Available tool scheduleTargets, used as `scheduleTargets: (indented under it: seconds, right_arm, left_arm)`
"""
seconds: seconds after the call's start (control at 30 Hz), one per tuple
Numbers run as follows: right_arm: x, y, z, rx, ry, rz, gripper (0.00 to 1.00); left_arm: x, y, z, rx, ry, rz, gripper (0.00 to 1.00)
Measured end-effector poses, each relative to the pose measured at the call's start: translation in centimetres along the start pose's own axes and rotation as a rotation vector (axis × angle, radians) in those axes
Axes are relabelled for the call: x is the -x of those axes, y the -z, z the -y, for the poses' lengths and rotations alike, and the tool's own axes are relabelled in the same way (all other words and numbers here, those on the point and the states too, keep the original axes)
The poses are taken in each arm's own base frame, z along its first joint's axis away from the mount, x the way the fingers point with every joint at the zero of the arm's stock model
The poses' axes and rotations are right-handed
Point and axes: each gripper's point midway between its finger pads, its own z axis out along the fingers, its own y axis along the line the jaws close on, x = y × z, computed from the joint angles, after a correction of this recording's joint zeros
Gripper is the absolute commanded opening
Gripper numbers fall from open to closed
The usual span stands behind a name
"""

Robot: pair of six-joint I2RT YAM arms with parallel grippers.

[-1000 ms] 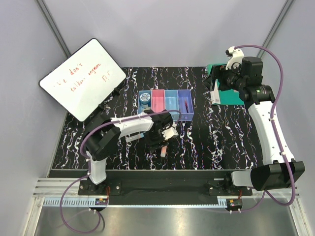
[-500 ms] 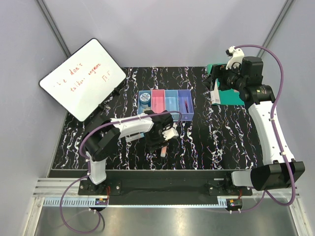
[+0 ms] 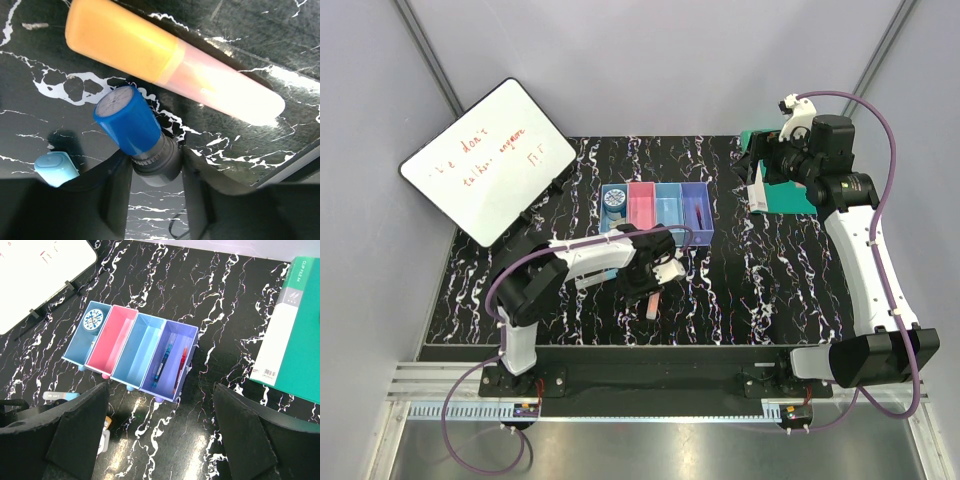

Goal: Sort the stationery into containers
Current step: Pick up the stationery from the center of the board.

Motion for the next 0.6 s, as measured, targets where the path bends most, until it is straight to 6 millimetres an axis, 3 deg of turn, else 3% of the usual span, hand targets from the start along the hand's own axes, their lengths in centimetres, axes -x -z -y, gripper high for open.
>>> scheduleTargets:
  seconds: [0.47, 0.6]
  right_arm:
    - [0.0, 0.2, -0.1, 0.002, 0.001, 0.003, 0.91]
    - [-0.3, 0.3, -0.4, 0.016, -0.001, -0.001, 0.92]
  left_arm:
    - [0.3, 0.1, -0.6, 0.038, -0.019, 0.029, 0.0]
    - [0.9, 0.7, -1.1, 0.067, -0.042, 0.071, 0.0]
